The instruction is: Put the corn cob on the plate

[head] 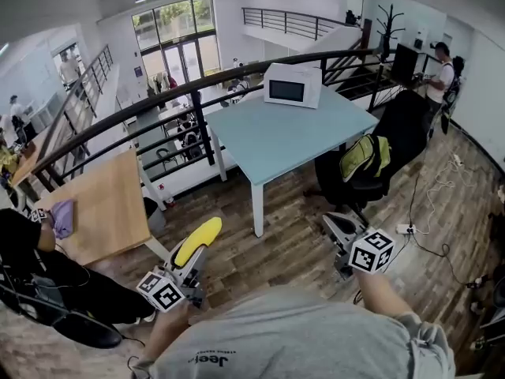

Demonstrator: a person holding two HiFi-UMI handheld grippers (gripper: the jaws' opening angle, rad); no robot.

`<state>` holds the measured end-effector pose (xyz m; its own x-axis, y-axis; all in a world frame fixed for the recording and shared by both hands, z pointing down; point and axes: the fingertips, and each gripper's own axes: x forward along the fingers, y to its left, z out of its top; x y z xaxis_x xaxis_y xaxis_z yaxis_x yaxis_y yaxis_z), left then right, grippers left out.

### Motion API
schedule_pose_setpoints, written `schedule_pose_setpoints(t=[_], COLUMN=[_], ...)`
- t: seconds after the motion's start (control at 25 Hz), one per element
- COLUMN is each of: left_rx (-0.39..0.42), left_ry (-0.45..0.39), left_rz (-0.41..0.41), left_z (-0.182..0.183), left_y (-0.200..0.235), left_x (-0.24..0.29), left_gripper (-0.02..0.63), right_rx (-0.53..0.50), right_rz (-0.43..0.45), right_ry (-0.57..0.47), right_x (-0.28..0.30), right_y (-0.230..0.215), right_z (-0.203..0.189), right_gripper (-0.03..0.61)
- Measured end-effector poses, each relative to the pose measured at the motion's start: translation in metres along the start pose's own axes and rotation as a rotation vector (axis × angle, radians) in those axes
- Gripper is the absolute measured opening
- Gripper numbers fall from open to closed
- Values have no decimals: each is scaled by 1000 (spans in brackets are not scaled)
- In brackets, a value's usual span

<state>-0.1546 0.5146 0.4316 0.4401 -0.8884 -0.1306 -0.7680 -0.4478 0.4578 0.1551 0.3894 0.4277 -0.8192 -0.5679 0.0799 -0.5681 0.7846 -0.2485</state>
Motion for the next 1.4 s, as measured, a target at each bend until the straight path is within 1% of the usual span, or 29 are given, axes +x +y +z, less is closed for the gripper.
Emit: schedule_pose_setpoints(t=[0.4, 0.6, 0.72, 0.92, 1.04, 1.2, 1.4], left_rx=[14, -1, -6, -1, -8, -29, -30], left_ry=[9, 21, 38, 64, 71, 80, 81], left_rz=[13, 24, 17, 4, -6, -37, -105], left_z=[-14, -34, -43, -48, -48, -43, -17], left_y=[-30, -45, -53, -59, -49, -22, 28], left_x=[33, 52, 65, 83, 85, 91, 106], left_gripper=[256, 256, 256, 256, 256, 256, 256], right_rx=[35, 52, 70, 100, 106, 100, 66], right_rz=[48, 66, 68, 70, 58, 28, -34], right_ry=[-15, -22, -26, -16, -7, -8, -19], right_x=[-25, -48, -56, -58, -51, -29, 15], right_y=[-29, -50, -64, -78, -78, -76, -70], right_z=[7, -2, -6, -16, -22, -20, -5], right_gripper=[17, 17, 17, 17, 17, 17, 17])
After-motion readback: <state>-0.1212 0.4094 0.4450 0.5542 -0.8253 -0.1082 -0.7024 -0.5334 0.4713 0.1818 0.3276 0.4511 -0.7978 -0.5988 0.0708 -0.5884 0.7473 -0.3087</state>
